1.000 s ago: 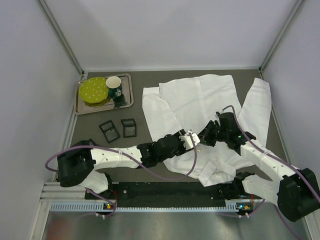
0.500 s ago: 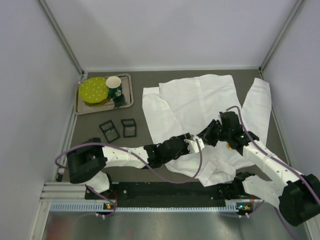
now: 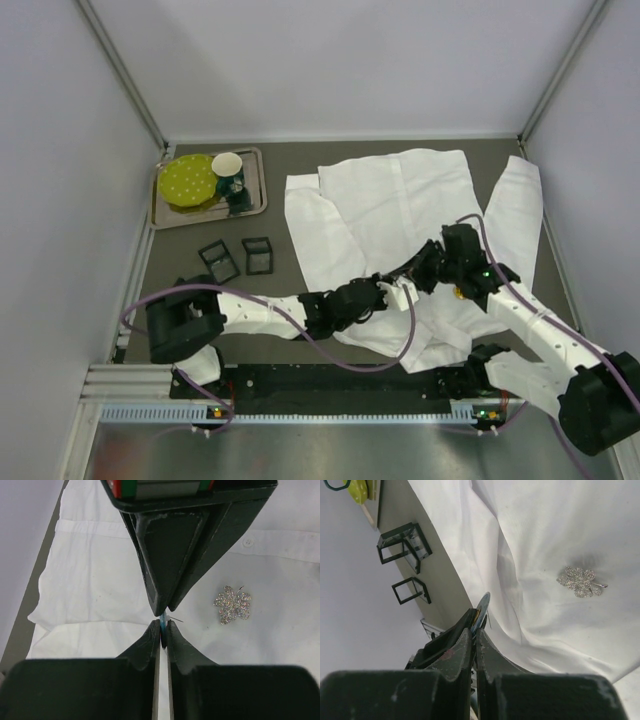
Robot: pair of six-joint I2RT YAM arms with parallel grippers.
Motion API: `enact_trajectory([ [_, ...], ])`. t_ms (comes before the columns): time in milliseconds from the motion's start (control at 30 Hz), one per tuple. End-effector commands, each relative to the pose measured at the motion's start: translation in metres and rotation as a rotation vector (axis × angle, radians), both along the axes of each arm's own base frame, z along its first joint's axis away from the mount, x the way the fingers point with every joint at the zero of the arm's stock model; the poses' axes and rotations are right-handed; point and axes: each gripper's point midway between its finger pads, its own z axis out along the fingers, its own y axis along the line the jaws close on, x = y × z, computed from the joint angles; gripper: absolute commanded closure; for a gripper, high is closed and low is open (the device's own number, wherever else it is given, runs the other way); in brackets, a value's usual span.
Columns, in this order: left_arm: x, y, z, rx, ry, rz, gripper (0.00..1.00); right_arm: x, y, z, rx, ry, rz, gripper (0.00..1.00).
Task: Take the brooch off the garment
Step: Close the brooch.
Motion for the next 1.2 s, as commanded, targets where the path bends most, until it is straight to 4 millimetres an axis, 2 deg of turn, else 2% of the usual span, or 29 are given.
enact_trajectory([
  [0,0.007,-0.01,0.036,-0.094,-0.048,0.034,0.92,0.008,0.0,0.026,0.026,-0.069,-0.007,0.97],
  [67,0.005,-0.009,0.035,-0.107,-0.024,0.037,0.93,0.01,-0.001,0.03,0.007,-0.11,0.008,0.86],
  [133,0.003,-0.008,0.035,-0.117,-0.005,0.043,0.96,0.013,-0.003,0.034,-0.01,-0.147,0.019,0.8],
  [167,0.002,-0.008,0.035,-0.132,0.017,0.049,0.99,0.014,-0.003,0.042,-0.028,-0.201,0.052,0.77],
  [233,-0.001,-0.006,0.035,-0.139,0.051,0.056,1.0,0.016,-0.006,0.05,-0.064,-0.268,0.084,0.74],
  [300,-0.005,-0.005,0.039,-0.177,0.101,0.068,1.0,0.016,-0.007,0.066,-0.11,-0.393,0.16,0.66],
  [433,-0.014,0.0,0.046,-0.266,0.266,0.086,1.0,0.008,-0.014,0.086,-0.177,-0.558,0.251,0.46],
  [467,-0.017,-0.002,0.049,-0.32,0.355,0.075,1.0,0.007,-0.016,0.088,-0.204,-0.606,0.283,0.41],
  [500,-0.02,0.0,0.06,-0.37,0.406,0.067,1.0,0.002,-0.014,0.091,-0.198,-0.634,0.318,0.4],
  [533,-0.011,0.005,0.064,-0.404,0.454,0.085,1.0,-0.002,-0.014,0.095,-0.197,-0.665,0.338,0.4],
  [567,-0.022,0.003,0.065,-0.439,0.574,0.063,1.0,-0.005,-0.014,0.093,-0.209,-0.687,0.368,0.38],
  [633,-0.027,0.006,0.078,-0.499,0.688,0.021,1.0,-0.015,-0.009,0.097,-0.181,-0.725,0.427,0.36],
  [700,-0.026,0.014,0.084,-0.564,0.856,0.003,1.0,-0.024,-0.007,0.099,-0.169,-0.768,0.485,0.37],
  [733,-0.014,0.022,0.088,-0.618,0.932,0.04,1.0,-0.026,-0.007,0.1,-0.167,-0.787,0.495,0.37],
  [767,-0.015,0.025,0.088,-0.632,0.985,0.028,1.0,-0.031,-0.007,0.103,-0.167,-0.826,0.511,0.36],
  [800,-0.027,0.023,0.099,-0.649,1.047,-0.074,1.0,-0.036,-0.004,0.106,-0.141,-0.854,0.542,0.36],
  [833,-0.023,0.027,0.104,-0.691,1.092,-0.077,1.0,-0.039,-0.003,0.107,-0.135,-0.871,0.556,0.36],
  [867,-0.028,0.029,0.103,-0.699,1.127,-0.101,1.0,-0.041,-0.002,0.107,-0.133,-0.888,0.573,0.37],
  [900,-0.033,0.028,0.118,-0.73,1.129,-0.18,1.0,-0.046,0.0,0.109,-0.115,-0.9,0.597,0.37],
  [1033,-0.052,0.03,0.139,-0.775,1.202,-0.32,1.0,-0.053,0.007,0.103,-0.057,-0.895,0.654,0.4],
  [1167,-0.069,0.028,0.149,-0.757,1.28,-0.44,1.0,-0.056,0.019,0.102,0.053,-0.854,0.671,0.49],
])
